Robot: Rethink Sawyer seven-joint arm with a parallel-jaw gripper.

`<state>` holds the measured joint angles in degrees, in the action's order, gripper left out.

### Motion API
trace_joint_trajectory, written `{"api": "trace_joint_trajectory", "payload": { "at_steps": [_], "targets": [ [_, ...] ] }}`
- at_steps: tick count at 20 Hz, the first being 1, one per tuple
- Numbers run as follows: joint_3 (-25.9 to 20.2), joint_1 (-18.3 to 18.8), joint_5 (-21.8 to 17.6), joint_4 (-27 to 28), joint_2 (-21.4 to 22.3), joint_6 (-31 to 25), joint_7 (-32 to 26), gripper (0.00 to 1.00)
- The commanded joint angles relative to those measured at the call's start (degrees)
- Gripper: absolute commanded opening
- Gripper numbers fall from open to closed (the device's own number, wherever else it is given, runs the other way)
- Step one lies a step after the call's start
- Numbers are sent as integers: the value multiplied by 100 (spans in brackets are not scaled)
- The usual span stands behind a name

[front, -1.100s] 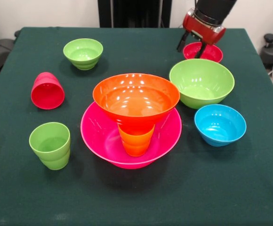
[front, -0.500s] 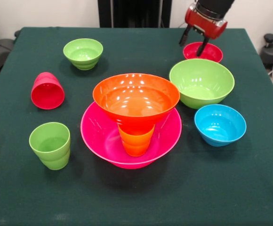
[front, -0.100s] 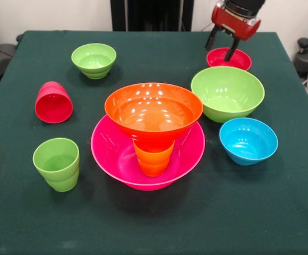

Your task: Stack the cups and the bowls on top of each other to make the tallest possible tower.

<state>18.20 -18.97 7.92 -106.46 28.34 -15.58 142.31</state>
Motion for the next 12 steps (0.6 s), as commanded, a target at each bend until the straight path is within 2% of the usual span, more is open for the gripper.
{"api": "trace_joint_trajectory", "payload": {
  "at_steps": [1, 12],
  "targets": [
    [-740, 191, -174, 63, 108, -804, 23, 100],
    [-640, 75, -112, 290, 73, -932, 194, 100]
  ]
}}
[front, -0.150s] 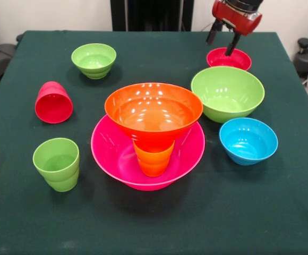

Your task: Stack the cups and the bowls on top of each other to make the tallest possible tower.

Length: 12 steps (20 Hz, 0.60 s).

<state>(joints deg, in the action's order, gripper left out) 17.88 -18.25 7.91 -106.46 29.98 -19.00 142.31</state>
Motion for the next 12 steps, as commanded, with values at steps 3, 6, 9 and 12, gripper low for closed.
{"api": "trace_joint_trajectory", "payload": {
  "at_steps": [3, 6, 9, 12],
  "targets": [
    [-559, -57, -132, 393, -148, -541, 208, 100],
    [-467, -166, -125, 505, -201, -537, 278, 100],
    [-410, -259, -60, 544, -251, -476, 408, 100],
    [-370, -348, 30, 612, -316, -456, 544, 100]
  ]
}}
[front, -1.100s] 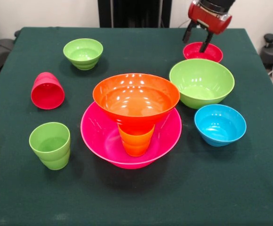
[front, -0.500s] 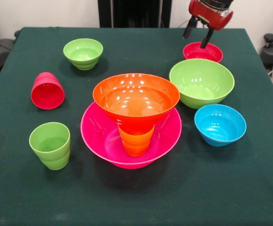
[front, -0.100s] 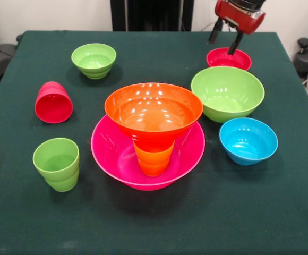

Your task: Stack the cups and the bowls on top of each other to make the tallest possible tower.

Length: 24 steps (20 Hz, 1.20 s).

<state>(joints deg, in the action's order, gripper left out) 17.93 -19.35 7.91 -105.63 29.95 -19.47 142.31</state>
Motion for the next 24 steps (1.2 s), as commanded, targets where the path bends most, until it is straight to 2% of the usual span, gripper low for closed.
{"api": "trace_joint_trajectory", "payload": {
  "at_steps": [1, 14, 16, 20, 23, 24],
  "targets": [
    [-365, -257, 52, 540, -326, -396, 576, 100],
    [-185, -337, 161, 539, -273, -398, 740, 100],
    [-324, -241, 189, 434, -268, -210, 710, 100],
    [-68, -572, 266, 394, -247, -107, 998, 100],
    [-114, -607, 258, 224, 99, -420, 879, 100],
    [12, -693, 203, 254, 166, -483, 850, 100]
  ]
}}
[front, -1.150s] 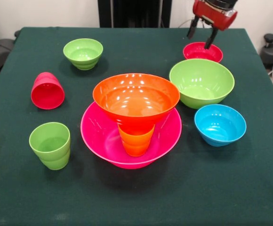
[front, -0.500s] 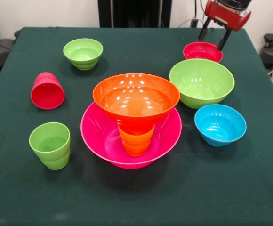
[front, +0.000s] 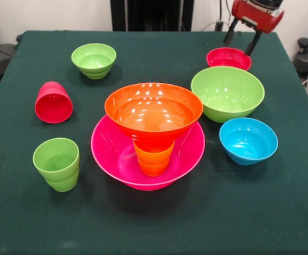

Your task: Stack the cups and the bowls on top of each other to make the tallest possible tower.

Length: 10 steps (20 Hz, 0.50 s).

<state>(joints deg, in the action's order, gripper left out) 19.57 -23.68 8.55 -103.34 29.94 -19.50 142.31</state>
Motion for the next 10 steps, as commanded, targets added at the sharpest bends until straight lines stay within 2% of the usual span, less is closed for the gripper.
{"api": "trace_joint_trajectory", "payload": {
  "at_steps": [1, 3, 5, 8, 10],
  "targets": [
    [84, -465, 116, 102, 96, -439, 965, 100],
    [-179, -294, 187, 153, -100, -188, 877, 100],
    [-439, -112, 271, 472, -589, 20, 771, 100],
    [-372, -39, 249, 1409, -1366, -241, 544, 100],
    [-480, 166, 207, 1812, -1546, -398, 313, 100]
  ]
}}
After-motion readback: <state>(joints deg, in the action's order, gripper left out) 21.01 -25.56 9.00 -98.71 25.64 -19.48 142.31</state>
